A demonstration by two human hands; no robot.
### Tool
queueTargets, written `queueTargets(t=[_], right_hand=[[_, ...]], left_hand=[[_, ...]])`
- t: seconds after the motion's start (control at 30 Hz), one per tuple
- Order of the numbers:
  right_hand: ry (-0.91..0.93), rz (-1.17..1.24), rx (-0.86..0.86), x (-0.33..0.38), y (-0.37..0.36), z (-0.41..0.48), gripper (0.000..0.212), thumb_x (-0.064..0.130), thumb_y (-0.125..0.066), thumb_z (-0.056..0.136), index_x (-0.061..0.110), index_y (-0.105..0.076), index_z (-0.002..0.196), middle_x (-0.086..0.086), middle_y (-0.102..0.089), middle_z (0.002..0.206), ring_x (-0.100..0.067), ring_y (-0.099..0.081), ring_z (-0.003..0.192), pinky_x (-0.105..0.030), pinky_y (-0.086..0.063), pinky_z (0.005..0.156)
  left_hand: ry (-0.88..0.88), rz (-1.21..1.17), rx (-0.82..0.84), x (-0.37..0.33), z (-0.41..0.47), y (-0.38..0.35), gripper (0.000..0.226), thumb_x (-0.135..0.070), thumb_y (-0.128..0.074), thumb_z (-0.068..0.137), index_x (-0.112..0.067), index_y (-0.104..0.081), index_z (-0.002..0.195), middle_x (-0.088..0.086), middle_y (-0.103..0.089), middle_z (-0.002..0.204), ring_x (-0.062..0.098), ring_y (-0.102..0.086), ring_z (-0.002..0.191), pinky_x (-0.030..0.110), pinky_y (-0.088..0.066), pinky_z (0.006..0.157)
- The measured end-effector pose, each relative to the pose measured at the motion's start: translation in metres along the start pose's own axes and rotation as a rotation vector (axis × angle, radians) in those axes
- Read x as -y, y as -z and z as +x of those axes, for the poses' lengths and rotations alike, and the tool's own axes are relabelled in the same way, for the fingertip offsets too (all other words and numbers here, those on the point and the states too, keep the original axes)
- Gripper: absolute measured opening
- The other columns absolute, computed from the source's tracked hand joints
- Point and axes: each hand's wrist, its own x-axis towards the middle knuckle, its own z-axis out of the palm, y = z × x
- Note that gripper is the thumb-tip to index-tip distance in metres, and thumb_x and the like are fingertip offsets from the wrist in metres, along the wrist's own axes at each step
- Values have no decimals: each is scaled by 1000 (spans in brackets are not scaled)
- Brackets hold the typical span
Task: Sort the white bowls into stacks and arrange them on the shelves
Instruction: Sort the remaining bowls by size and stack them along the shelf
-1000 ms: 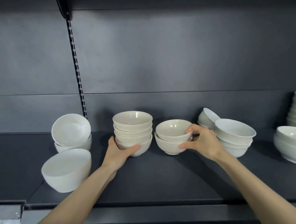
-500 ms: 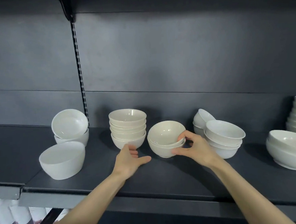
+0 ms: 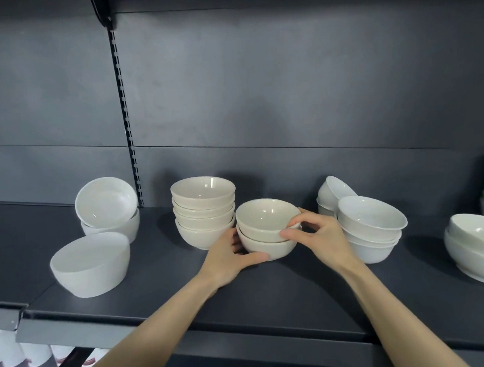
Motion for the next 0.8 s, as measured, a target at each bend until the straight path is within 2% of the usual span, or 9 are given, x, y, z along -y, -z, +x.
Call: queueTargets(t=[0.13, 0.23, 0.3, 0.37, 0.4, 0.47, 0.57, 0.7, 0.8], right_hand=[[-25, 7, 33, -1, 1, 1, 9, 10, -81, 72, 8, -72, 72, 18, -68, 84, 1, -60, 83, -11, -44, 77], [-26, -27, 35, -4, 3, 0, 10, 14, -82, 71, 8, -73, 72, 12, -69, 87, 4, -58, 87, -6, -39, 80], [-46, -59, 30, -6, 6, 0, 10, 18, -82, 71, 12, -74, 72, 4, -70, 89, 3, -57, 99, -3, -35, 84], [-81, -77, 29, -7, 6, 0, 9, 20, -82, 71, 17, -75, 73, 10, -71, 94, 7, -50, 114, 2, -30, 85], [-93, -81, 30, -7, 6, -1, 8, 21, -82, 71, 18, -75, 74, 13, -72, 99, 9, -45, 120, 1, -29, 88], [-101, -82, 41, -7, 6, -1, 8, 22, -81, 72, 19, -75, 76, 13, -71, 105, 6, -41, 126, -11, -28, 100], [-77, -58, 46, -5, 4, -3, 10, 23, -82, 72, 22, -75, 79, 12, -71, 97, -5, -58, 109, -26, -42, 97], [-120, -26, 87, 0, 6, -3, 52, 22, -83, 71, 33, -61, 117, 14, -65, 116, -5, -62, 106, -19, -51, 90], [-145, -62, 146, -2, 6, -3, 65, 19, -86, 67, 35, -54, 122, 11, -61, 123, -10, -63, 107, -25, -53, 90]], left_hand=[[-4, -27, -24, 1, -1, -1, 56, -4, -84, 69, -30, -53, 108, -13, -64, 109, 6, -64, 102, 12, -52, 75], [-6, -40, -29, 1, -2, -2, 58, -5, -84, 69, -26, -53, 113, -12, -64, 111, 6, -64, 102, 12, -52, 76], [-10, -42, -29, 1, -2, -2, 60, -4, -83, 69, -24, -53, 117, -11, -64, 112, 6, -64, 102, 12, -52, 77], [-12, -56, -24, 4, -1, -2, 61, -3, -83, 70, -19, -53, 120, -7, -64, 114, 8, -64, 104, 13, -53, 78], [-12, -59, -23, 5, 0, -2, 61, -3, -83, 70, -17, -54, 122, -5, -64, 116, 9, -64, 105, 14, -53, 80], [-12, -58, -22, 6, 0, -1, 62, -4, -83, 70, -14, -54, 124, -3, -64, 118, 12, -64, 107, 16, -54, 84], [-14, -49, -20, 7, 0, -1, 62, -6, -83, 70, -18, -54, 124, -4, -64, 119, 12, -64, 107, 20, -54, 89], [-4, -51, -12, 6, 0, 0, 66, -7, -84, 70, -18, -52, 126, -4, -64, 119, 11, -64, 107, 22, -54, 90], [-9, -44, 1, 4, -1, 0, 65, -2, -82, 70, -20, -50, 124, -7, -63, 116, 7, -63, 105, 15, -53, 85]])
